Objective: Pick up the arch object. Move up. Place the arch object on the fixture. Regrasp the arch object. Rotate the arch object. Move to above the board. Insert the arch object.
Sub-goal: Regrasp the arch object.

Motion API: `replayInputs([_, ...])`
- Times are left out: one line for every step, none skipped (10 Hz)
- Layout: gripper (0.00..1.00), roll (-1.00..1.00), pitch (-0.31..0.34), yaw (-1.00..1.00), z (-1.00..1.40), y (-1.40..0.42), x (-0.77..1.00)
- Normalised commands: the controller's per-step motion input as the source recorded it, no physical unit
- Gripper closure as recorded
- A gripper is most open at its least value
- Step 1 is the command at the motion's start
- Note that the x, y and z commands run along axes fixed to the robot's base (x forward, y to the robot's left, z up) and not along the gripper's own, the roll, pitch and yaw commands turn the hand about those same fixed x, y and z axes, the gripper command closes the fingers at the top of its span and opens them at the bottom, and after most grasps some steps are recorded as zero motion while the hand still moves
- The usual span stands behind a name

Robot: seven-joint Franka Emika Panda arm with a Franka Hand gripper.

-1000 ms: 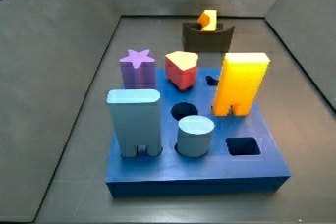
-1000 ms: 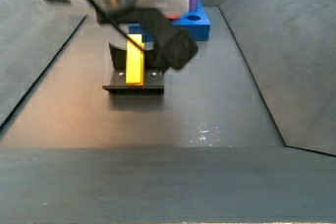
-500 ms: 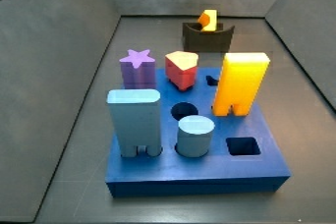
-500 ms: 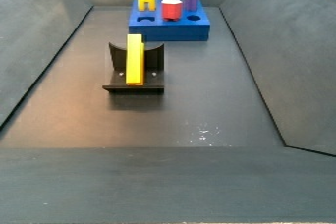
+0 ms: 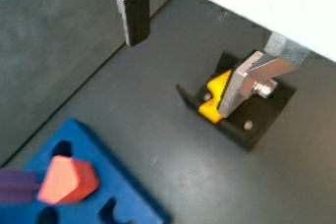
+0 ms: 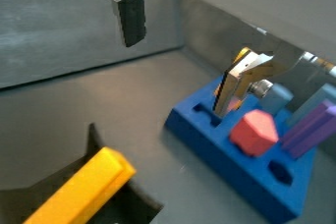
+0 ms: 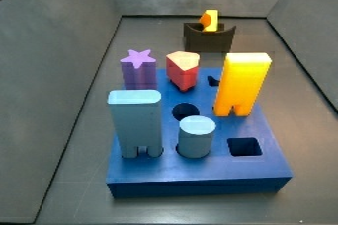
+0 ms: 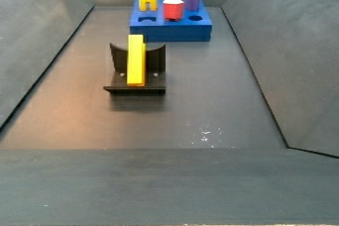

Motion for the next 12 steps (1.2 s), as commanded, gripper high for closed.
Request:
replayInputs([0.0,1.0,0.012,0.04,0.01,-0.03,-0.04])
replayInputs([0.0,1.0,0.009,0.04,0.01,-0.03,-0.05])
replayInputs([0.0,1.0,0.001,0.04,0.01,-0.03,-0.04])
replayInputs([0.0,1.0,-0.004,0.04,0.01,-0.03,-0.04])
replayInputs([0.0,1.0,-0.011,0.04,0.01,-0.02,-0.04])
replayInputs([0.0,1.0,-0.017,0.04,0.01,-0.02,-0.03])
replayInputs([0.0,1.0,-0.022,0.04,0.0,-0.02,-0.03])
replayInputs([0.0,1.0,-0.022,0.04,0.0,-0.02,-0.03])
replayInputs([0.0,1.0,-0.02,0.05,0.01,-0.02,-0.02])
replayInputs([0.0,1.0,-0.016,0.05,0.01,-0.02,-0.01])
replayInputs([0.0,1.0,-0.014,0.05,0.0,-0.02,0.0])
replayInputs([0.0,1.0,-0.006,0.05,-0.01,-0.02,0.01])
